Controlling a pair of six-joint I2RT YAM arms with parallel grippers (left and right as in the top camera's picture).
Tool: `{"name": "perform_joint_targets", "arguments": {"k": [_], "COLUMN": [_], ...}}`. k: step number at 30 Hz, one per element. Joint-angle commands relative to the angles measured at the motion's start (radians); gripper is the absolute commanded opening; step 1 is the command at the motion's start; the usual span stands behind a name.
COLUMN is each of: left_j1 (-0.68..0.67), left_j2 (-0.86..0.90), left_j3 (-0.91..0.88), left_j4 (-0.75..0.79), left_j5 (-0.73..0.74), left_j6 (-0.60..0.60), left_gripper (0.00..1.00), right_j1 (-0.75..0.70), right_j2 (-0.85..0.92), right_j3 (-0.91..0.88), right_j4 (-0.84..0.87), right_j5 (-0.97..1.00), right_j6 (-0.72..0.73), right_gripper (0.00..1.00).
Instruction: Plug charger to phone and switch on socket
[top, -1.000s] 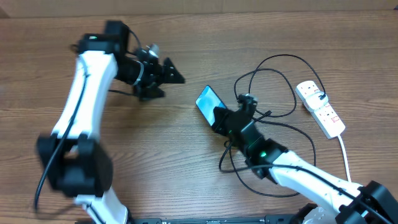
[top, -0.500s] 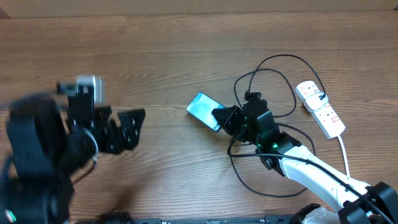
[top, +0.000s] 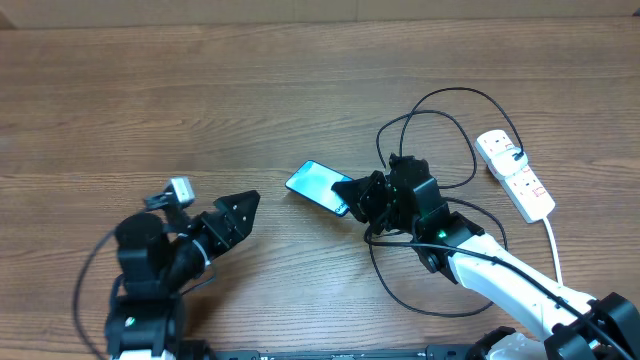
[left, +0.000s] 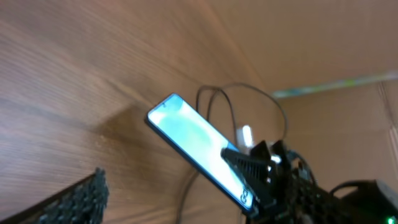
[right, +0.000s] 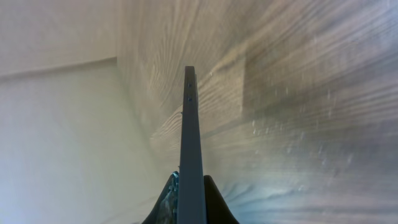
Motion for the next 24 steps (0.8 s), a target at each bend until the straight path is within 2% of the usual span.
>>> {"name": "perform_joint_targets", "arguments": {"k": [1,3,8,19,24], "left_j1": [0.004,-0.003,-0.046,-0.103,-0.156], "left_j2": [0.072,0.116,0.181,0.333,0.348], "left_j3": [-0.074,-0.074,-0.074,-0.074,-0.074], "left_j4": [0.114,0.142,0.215,0.252,0.372], "left_j5": [0.160,0.160,0.135,0.107,0.105], "left_j6": [-0.241,-0.264,-0.331,-0.615,-0.709], "left_gripper": [0.90,0.86,0.83,0.51,0.45], "right_j1": [0.052,0.087,0.153,0.237,0.272], "right_j2": [-0.033,-0.033,-0.033,-0.033,-0.033], "right_j3": [0.035,0.035,0.035,0.035,0.035], "right_j4": [0.027,0.058,0.143,0.166,0.164], "right_j5": [-0.023,0.018,0.078,0.105,0.142], "right_j6": [0.258,0.294,0.293,0.293,0.293], "right_gripper": [0.04,0.04,0.04,0.04,0.04]}}
